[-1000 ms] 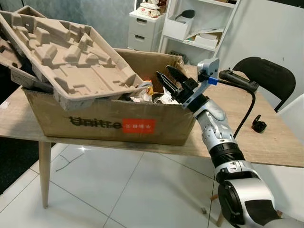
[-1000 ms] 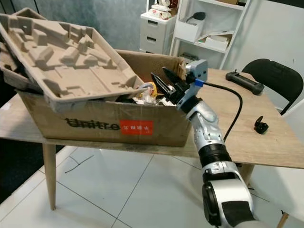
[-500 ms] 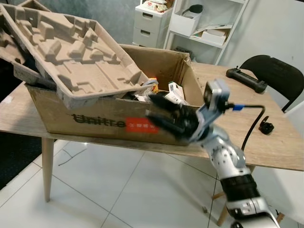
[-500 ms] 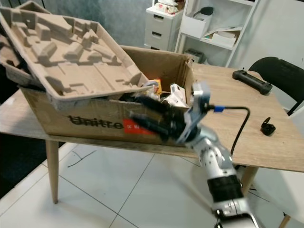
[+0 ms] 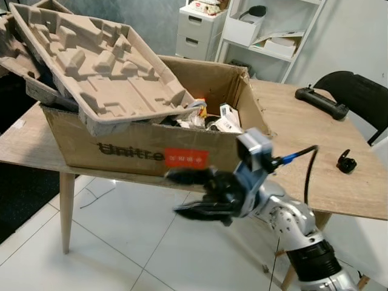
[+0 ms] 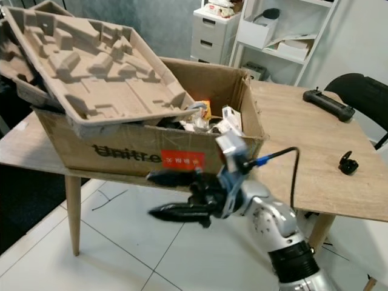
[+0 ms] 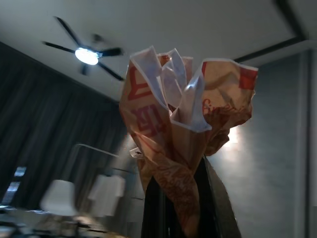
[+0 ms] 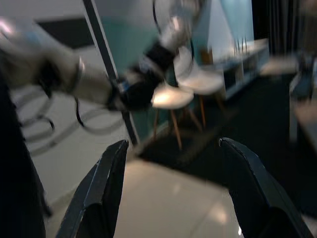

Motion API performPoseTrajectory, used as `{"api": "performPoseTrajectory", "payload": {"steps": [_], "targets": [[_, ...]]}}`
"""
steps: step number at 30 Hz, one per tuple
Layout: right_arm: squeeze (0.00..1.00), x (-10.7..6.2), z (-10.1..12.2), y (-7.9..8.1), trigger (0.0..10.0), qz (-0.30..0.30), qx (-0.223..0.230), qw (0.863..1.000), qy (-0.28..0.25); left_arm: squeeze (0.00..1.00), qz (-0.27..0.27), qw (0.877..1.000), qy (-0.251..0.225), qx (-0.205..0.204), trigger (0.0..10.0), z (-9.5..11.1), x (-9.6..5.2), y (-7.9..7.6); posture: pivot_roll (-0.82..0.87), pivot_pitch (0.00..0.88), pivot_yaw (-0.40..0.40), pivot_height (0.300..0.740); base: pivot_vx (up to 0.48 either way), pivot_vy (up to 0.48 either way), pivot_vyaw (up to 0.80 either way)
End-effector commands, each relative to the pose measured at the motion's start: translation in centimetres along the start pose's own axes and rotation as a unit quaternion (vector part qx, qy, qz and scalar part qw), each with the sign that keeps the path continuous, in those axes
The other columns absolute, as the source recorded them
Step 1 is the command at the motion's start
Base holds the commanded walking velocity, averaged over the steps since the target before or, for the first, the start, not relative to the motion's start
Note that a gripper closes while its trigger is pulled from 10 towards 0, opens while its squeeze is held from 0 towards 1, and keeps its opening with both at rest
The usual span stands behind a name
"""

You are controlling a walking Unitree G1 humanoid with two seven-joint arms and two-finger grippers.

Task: Picking trash to rubbish bin

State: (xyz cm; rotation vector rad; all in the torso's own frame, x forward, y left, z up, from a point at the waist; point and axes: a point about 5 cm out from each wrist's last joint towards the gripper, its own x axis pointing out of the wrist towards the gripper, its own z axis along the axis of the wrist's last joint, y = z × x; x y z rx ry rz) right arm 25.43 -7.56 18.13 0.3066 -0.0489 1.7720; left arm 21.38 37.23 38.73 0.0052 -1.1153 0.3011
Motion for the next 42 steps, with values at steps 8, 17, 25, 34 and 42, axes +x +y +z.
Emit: {"api": "performPoseTrajectory", "payload": {"steps": [8,17,25,34,42], "targets": [[0.00,-2.7,-9.5,-2.8,10.0,-0.188,0.087,0.961,0.182,0.00,-0.171,0.975,0.017,-0.142,10.0,0.0,-0.4,-6.6,0.15,0.088,-0.062,0.740,0.000,0.000,0.00],[0.00,-6.7,-17.5,-2.7,10.0,-0.359,0.138,0.855,0.348,0.00,-0.279,0.931,0.024,-0.234,10.0,1.2,-1.5,-10.8,0.15,0.089,-0.062,0.740,0.000,0.000,0.00],[0.00,-8.0,-20.2,-1.5,10.0,-0.442,0.153,0.800,0.376,0.00,-0.386,0.860,0.085,-0.322,10.0,0.5,-4.7,-15.4,0.16,0.088,-0.061,0.740,0.000,0.000,0.00],[0.00,-8.7,-21.1,-1.1,10.0,-0.485,0.139,0.766,0.398,0.00,-0.386,0.821,0.161,-0.389,10.0,-2.2,-7.5,-19.8,0.15,0.093,-0.053,0.740,0.000,0.000,0.00],[0.00,-8.7,-21.2,-1.1,10.0,-0.491,0.140,0.763,0.396,0.00,-0.387,0.806,0.183,-0.409,10.0,-2.9,-8.5,-21.7,0.14,0.094,-0.051,0.740,0.000,0.000,0.00]]}}
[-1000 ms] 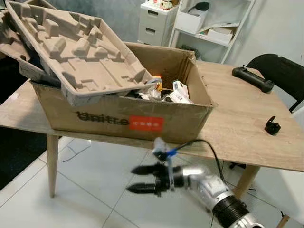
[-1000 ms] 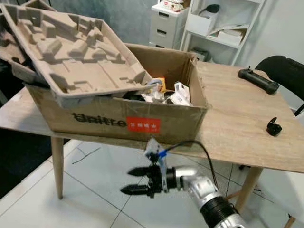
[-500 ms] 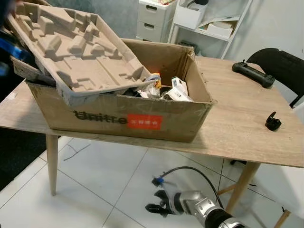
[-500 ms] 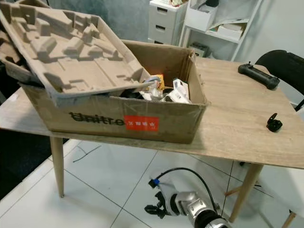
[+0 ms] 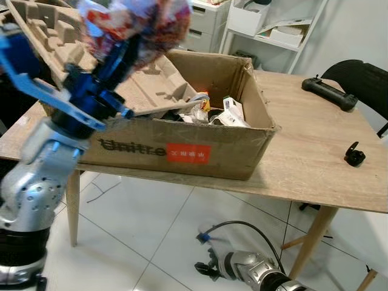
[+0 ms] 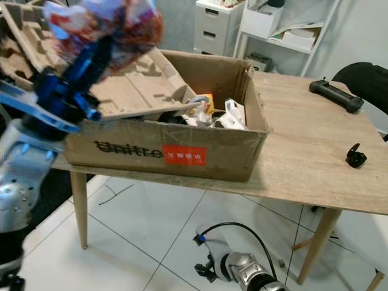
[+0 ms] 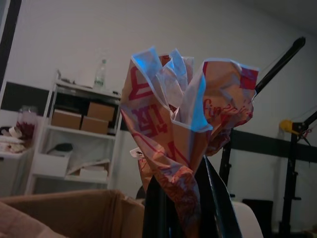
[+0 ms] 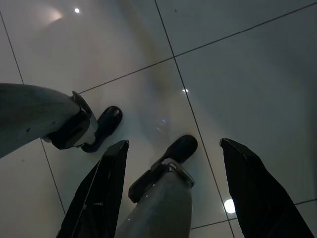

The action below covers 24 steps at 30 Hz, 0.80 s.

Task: Picking trash to rubbish bin

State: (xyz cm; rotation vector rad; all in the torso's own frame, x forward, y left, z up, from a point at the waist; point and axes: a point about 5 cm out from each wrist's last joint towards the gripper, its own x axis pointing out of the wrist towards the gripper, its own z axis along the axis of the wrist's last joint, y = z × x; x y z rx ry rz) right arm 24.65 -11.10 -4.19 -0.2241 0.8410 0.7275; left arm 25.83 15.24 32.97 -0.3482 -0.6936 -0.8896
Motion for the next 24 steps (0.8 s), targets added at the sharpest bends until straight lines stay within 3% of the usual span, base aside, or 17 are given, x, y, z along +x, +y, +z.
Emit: {"api": "performPoseTrajectory", "payload": {"steps": [1,4,5,12,24], "targets": [[0.00,-0.1,-0.5,-0.1,10.0,-0.004,0.004,1.000,0.005,0.00,-0.006,1.000,-0.001,0.000,10.0,0.0,0.3,-0.3,0.14,0.094,-0.051,0.740,0.000,0.000,0.00],[0.00,-0.1,-0.5,-0.1,10.0,-0.004,0.004,1.000,0.005,0.00,-0.006,1.000,-0.001,0.000,10.0,0.0,0.3,-0.3,0.14,0.094,-0.051,0.740,0.000,0.000,0.00],[0.00,-0.1,-0.5,-0.2,10.0,-0.014,0.005,1.000,0.005,0.00,0.009,1.000,0.014,-0.007,10.0,-1.7,1.2,-0.5,0.13,0.096,-0.051,0.740,0.000,0.000,0.00],[0.00,-0.1,-0.5,-0.4,10.0,-0.026,0.002,1.000,0.005,0.00,0.061,0.996,0.064,0.003,10.0,-4.7,3.1,-0.8,0.13,0.098,-0.048,0.740,0.000,0.000,0.00],[0.00,0.0,0.0,-0.5,10.0,-0.034,-0.002,0.999,-0.002,0.00,0.139,0.982,0.107,0.075,10.0,-6.7,4.7,-0.4,0.13,0.099,-0.046,0.740,0.000,0.000,0.00]]}}
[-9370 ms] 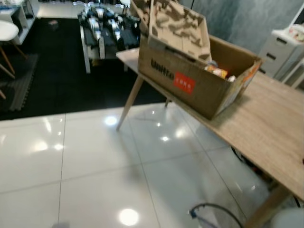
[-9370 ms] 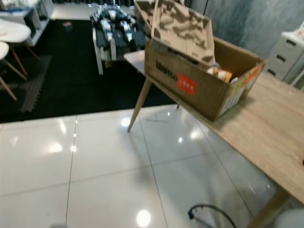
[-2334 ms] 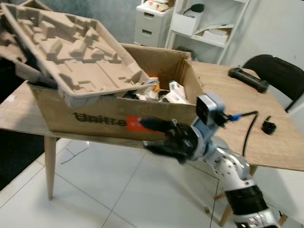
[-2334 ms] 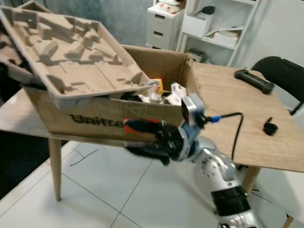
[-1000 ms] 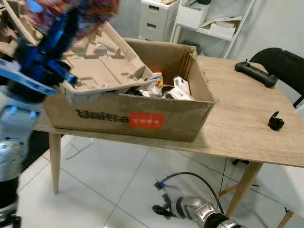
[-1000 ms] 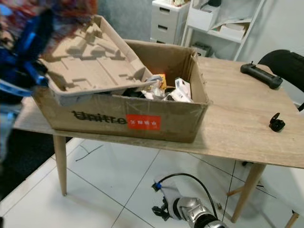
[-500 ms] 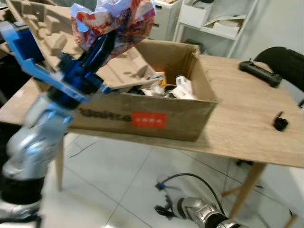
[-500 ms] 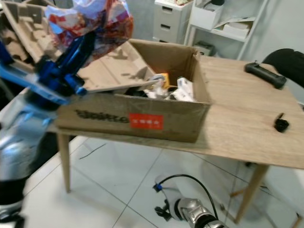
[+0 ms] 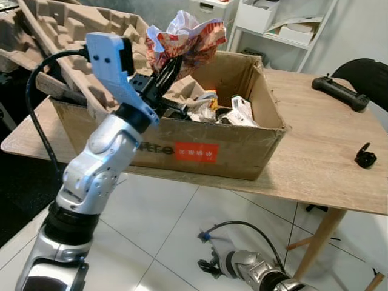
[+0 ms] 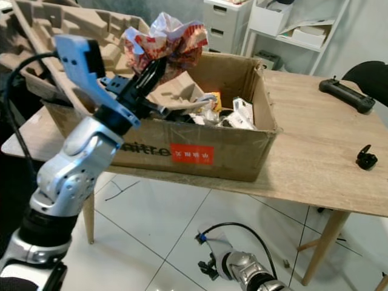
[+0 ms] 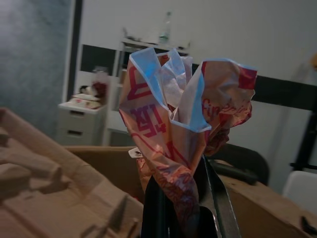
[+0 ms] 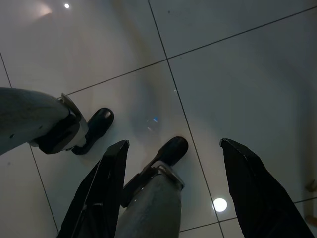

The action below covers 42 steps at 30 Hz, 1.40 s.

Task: Picking trash to rubbish bin

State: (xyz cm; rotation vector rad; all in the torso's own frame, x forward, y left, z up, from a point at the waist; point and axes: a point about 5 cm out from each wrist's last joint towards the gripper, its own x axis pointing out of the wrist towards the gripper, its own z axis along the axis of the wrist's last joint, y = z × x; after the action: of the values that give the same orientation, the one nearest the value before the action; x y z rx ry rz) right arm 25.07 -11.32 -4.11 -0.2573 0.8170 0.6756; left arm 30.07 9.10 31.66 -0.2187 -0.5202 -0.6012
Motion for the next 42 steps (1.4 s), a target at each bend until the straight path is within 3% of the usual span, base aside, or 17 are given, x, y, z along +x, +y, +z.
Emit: {"api": "performPoseTrajectory", "payload": {"steps": [1,6,9,12,13,14,15,16,17,25,33,37,38,42], "targets": [[0.00,0.0,-0.1,0.0,10.0,-0.004,0.004,1.000,0.000,0.00,0.014,0.999,0.027,0.017,10.0,-0.9,0.4,-0.3,0.13,0.100,-0.044,0.740,0.000,0.000,0.00],[0.00,0.0,0.0,0.0,10.0,-0.004,0.005,1.000,-0.002,0.00,0.027,0.998,0.038,0.034,10.0,-1.4,0.5,-0.3,0.13,0.100,-0.042,0.740,0.000,0.000,0.00],[0.00,0.1,0.2,0.0,10.0,-0.005,0.005,1.000,-0.005,0.00,0.059,0.994,0.059,0.067,10.0,-2.2,0.7,0.2,0.13,0.101,-0.041,0.740,0.000,0.000,0.00],[0.00,0.1,0.2,0.1,10.0,-0.005,0.005,1.000,-0.006,0.00,0.081,0.992,0.064,0.069,10.0,-2.6,0.8,0.6,0.13,0.101,-0.040,0.740,0.000,0.000,0.00],[0.00,0.1,0.2,0.1,10.0,-0.004,0.005,1.000,-0.006,0.07,0.085,0.991,0.067,0.079,10.0,-2.8,0.9,0.6,0.13,0.101,-0.040,0.740,0.000,0.000,0.00],[0.00,0.1,0.2,0.1,10.0,-0.004,0.005,1.000,-0.006,0.07,0.085,0.991,0.067,0.079,10.0,-2.8,0.9,0.6,0.13,0.101,-0.040,0.740,0.000,0.000,0.00],[0.00,0.1,0.2,0.1,10.0,-0.005,0.005,1.000,-0.007,0.40,0.083,0.991,0.066,0.082,10.0,-2.9,1.1,0.5,0.13,0.103,-0.039,0.740,0.000,0.000,0.00],[0.00,0.1,0.2,0.1,10.0,-0.005,0.005,1.000,-0.008,0.85,0.082,0.991,0.065,0.083,10.0,-3.0,1.2,0.3,0.13,0.102,-0.039,0.740,0.000,0.000,0.00],[0.00,0.1,0.2,0.1,10.0,-0.005,0.005,1.000,-0.008,1.00,0.078,0.991,0.064,0.085,10.0,-3.1,1.3,0.1,0.13,0.103,-0.037,0.740,0.000,0.000,0.00],[0.00,0.1,0.2,0.1,10.0,-0.006,0.009,1.000,-0.011,1.00,0.058,0.994,0.053,0.075,10.0,-3.0,1.7,-0.9,0.12,0.107,-0.034,0.740,0.000,0.000,0.00],[0.00,0.1,0.1,0.1,10.0,-0.005,0.010,1.000,-0.011,1.00,0.025,0.998,0.023,0.046,10.0,-1.6,1.7,-1.5,0.12,0.105,-0.035,0.740,0.000,0.000,0.00],[0.00,0.1,0.3,0.2,10.0,-0.003,0.010,1.000,-0.014,1.00,-0.036,0.999,-0.008,0.013,10.0,-0.2,1.2,-2.4,0.12,0.106,-0.036,0.740,0.000,0.000,0.00],[0.00,0.2,0.4,0.2,10.0,-0.002,0.010,1.000,-0.015,0.00,-0.069,0.997,-0.024,-0.009,10.0,0.5,0.7,-2.5,0.12,0.104,-0.037,0.740,0.000,0.000,0.00],[0.00,0.2,0.5,0.2,10.0,-0.001,0.009,1.000,-0.015,0.00,-0.121,0.991,-0.047,-0.044,10.0,1.7,-0.6,-2.5,0.12,0.104,-0.041,0.740,0.000,0.000,0.00]]}}
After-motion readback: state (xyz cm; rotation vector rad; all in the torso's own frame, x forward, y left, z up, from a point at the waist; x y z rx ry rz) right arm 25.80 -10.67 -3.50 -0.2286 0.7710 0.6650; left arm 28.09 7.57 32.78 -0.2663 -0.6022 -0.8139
